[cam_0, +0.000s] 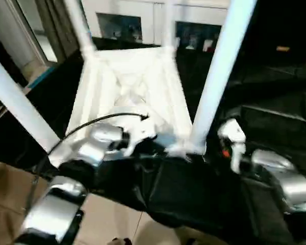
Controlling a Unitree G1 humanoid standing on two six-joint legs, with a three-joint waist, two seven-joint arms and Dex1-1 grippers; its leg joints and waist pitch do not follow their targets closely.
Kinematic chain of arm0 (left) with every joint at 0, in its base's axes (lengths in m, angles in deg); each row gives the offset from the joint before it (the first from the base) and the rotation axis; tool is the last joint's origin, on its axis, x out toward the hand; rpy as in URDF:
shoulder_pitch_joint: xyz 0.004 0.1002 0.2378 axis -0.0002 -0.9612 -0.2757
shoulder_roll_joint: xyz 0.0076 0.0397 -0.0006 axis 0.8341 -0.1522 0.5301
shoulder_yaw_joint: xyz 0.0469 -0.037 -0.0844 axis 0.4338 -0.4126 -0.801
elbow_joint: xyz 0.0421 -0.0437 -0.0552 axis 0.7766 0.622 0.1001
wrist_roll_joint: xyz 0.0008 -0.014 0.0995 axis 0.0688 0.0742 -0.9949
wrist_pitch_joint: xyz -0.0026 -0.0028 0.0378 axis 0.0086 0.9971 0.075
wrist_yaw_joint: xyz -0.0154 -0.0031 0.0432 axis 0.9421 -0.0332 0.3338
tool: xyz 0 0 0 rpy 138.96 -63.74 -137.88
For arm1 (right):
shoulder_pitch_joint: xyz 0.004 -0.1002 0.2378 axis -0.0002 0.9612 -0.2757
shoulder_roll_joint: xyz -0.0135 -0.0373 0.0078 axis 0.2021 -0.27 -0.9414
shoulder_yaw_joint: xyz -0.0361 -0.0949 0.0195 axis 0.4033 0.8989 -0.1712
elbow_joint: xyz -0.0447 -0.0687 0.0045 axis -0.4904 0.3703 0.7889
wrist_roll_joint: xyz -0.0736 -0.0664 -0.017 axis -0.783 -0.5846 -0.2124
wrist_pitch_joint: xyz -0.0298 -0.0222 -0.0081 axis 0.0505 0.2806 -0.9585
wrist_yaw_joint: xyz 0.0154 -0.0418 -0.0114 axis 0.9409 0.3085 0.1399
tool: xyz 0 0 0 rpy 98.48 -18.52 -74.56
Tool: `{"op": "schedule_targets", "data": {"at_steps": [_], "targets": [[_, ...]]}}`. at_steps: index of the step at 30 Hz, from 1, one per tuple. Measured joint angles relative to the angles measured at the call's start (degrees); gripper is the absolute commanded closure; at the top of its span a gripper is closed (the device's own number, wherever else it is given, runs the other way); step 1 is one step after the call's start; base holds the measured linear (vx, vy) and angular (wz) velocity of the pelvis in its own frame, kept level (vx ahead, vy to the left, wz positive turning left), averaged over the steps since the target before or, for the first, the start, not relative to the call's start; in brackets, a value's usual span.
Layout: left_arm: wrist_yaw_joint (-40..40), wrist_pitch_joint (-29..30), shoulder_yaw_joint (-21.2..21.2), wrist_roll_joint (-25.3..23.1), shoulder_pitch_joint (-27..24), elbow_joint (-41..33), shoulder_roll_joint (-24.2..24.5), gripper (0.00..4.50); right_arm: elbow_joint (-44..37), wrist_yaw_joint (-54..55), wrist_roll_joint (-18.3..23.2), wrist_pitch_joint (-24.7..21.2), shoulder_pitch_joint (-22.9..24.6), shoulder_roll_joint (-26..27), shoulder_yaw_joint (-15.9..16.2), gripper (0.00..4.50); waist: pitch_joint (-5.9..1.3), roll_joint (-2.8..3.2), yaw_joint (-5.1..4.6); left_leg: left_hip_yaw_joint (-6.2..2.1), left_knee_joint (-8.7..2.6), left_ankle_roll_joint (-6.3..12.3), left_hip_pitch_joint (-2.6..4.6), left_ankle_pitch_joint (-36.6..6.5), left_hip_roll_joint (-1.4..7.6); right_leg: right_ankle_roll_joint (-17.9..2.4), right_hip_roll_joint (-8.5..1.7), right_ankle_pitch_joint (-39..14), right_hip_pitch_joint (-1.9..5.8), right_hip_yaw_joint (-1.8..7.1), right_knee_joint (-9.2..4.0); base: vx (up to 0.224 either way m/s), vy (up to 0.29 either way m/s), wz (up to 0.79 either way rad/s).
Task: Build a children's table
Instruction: Rotate leg to tighten
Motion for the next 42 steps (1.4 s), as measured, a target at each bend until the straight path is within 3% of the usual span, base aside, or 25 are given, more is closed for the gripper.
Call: {"op": "schedule_targets", "data": {"at_steps": [5,11,21,26,30,38,39,42], "targets": [[4.71,0.32,0.99,1.23,-1.21,-2.39,1.40,4.50,-0.82,-4.59,0.44,0.35,-0.03,-1.30,1.89,0.55,0.02,-0.03,0.20,0.04,0.05,-0.03,0.01,-0.03,0.01,-0.07,0.00,-0.04,0.01,0.03,0.01,0.000,0.000,0.00],[6.36,0.55,1.36,1.76,-2.07,-3.55,1.86,4.50,-0.91,-6.28,1.05,0.07,-0.08,-1.89,2.76,1.06,0.09,-0.09,0.43,0.06,0.18,-0.11,0.03,-0.05,0.03,-0.07,0.00,-0.03,0.05,0.11,0.12,0.000,0.000,0.00],[1.38,0.64,1.01,1.00,-1.92,-2.52,0.24,4.50,-0.48,-1.09,0.20,0.25,1.00,0.57,1.39,1.77,0.09,-0.08,0.82,0.07,0.27,-0.32,0.23,-0.17,0.02,-0.09,-0.01,-0.02,0.23,0.18,0.25,0.000,0.000,0.00],[-7.99,2.18,-0.20,-0.47,-0.20,0.94,-3.24,4.50,3.72,10.85,-1.04,1.12,-0.31,6.00,-2.30,1.78,0.10,-0.08,-0.24,0.07,0.22,-0.36,0.32,-0.18,-0.09,0.23,-0.03,-0.20,0.34,0.30,0.09,-0.033,0.003,0.00],[-18.44,4.25,-1.23,-2.43,1.92,4.30,-7.87,4.50,8.15,25.99,-3.19,1.69,-3.10,14.00,-6.74,1.78,0.14,0.09,-0.86,0.03,0.18,-0.35,0.34,-0.17,-0.20,0.34,-0.10,-0.28,0.32,0.30,-0.10,-0.013,0.002,0.00],[-22.95,5.34,-1.86,-2.55,2.76,6.15,-10.02,4.50,10.16,34.40,-5.40,3.19,-4.63,18.08,-7.89,1.78,0.08,0.51,-0.94,-0.12,-0.11,-0.34,0.38,-0.17,-0.49,0.49,-0.25,-0.37,0.29,0.28,-0.19,0.000,0.000,0.00],[-22.93,5.33,-1.93,-2.55,2.76,6.18,-10.04,4.50,10.34,34.33,-5.32,3.53,-4.63,18.13,-7.90,1.08,0.09,0.53,-0.99,-0.12,-0.12,-0.34,0.38,-0.17,-0.50,0.49,-0.25,-0.37,0.29,0.29,-0.20,0.000,0.000,0.00],[-21.80,5.29,-2.27,-2.55,2.78,6.17,-9.84,4.50,10.46,32.37,-5.15,3.94,-4.62,17.97,-7.98,1.02,0.09,0.57,-1.04,-0.12,-0.14,-0.34,0.34,-0.17,-0.50,0.49,-0.26,-0.37,0.24,0.29,-0.21,0.000,0.000,0.00]]}}
